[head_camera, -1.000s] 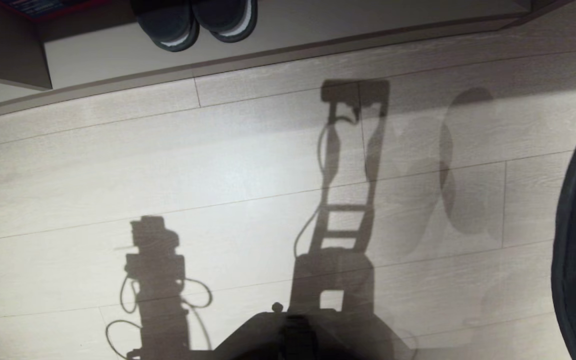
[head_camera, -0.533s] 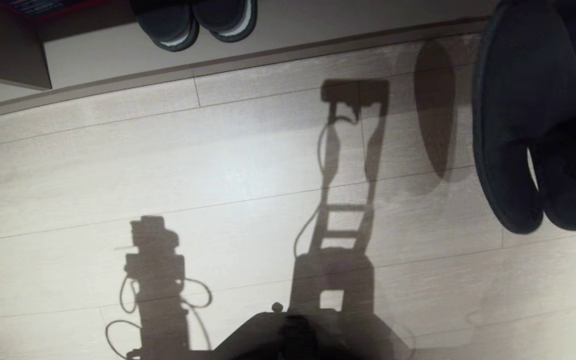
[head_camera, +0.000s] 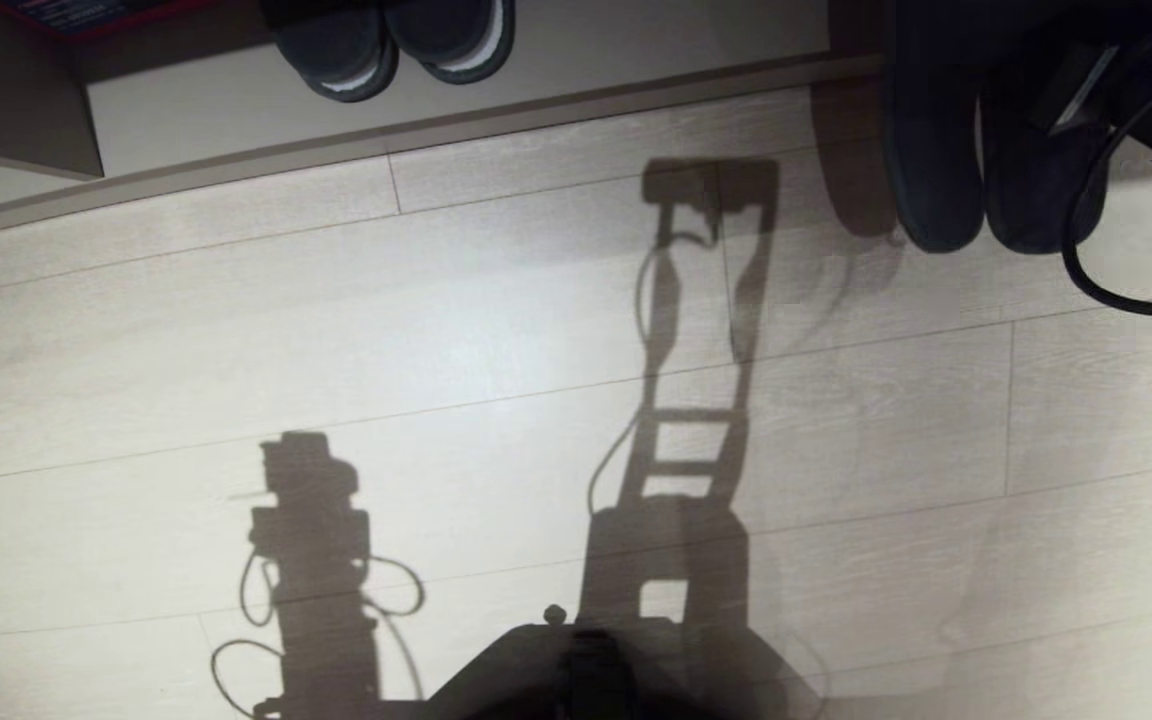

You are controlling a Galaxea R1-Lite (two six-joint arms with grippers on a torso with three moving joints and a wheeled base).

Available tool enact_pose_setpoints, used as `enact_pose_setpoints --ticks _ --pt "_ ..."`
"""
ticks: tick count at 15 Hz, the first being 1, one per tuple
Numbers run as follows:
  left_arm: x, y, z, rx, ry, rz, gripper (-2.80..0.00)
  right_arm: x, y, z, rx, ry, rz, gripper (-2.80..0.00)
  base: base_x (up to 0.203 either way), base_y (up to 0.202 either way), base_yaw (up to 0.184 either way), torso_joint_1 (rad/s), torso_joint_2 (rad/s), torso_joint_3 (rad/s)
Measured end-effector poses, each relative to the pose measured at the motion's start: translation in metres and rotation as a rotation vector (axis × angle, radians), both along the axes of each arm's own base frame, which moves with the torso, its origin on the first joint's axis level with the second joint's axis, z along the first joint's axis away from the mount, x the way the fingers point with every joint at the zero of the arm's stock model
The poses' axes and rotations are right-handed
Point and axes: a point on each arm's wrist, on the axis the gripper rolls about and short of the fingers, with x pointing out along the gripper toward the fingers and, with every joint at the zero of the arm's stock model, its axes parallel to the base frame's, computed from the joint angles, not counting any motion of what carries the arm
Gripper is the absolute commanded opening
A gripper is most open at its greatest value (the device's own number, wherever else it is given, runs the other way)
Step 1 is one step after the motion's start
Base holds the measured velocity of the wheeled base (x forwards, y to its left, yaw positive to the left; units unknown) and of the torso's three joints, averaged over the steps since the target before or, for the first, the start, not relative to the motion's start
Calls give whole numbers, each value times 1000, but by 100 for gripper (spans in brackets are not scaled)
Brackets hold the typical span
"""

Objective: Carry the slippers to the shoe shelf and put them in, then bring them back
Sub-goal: Place the slippers into the shoe cabinet

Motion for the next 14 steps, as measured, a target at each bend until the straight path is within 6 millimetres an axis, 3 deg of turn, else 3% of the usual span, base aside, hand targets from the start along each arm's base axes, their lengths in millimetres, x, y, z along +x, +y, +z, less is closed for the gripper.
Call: enact_pose_setpoints --ticks 2,7,11,14 --pt "0 0 0 0 0 0 -280 11 1 4 -2 -11 6 -280 0 0 0 0 0 0" --pt "0 0 0 0 0 0 -280 32 3 36 -4 -130 31 -280 0 0 0 0 0 0" --pt "0 0 0 0 0 0 -280 41 4 37 -3 -140 33 -280 16 0 -1 0 1 1" --pt "0 0 0 0 -1 0 -280 42 5 35 -4 -135 34 -280 182 0 0 3 3 0"
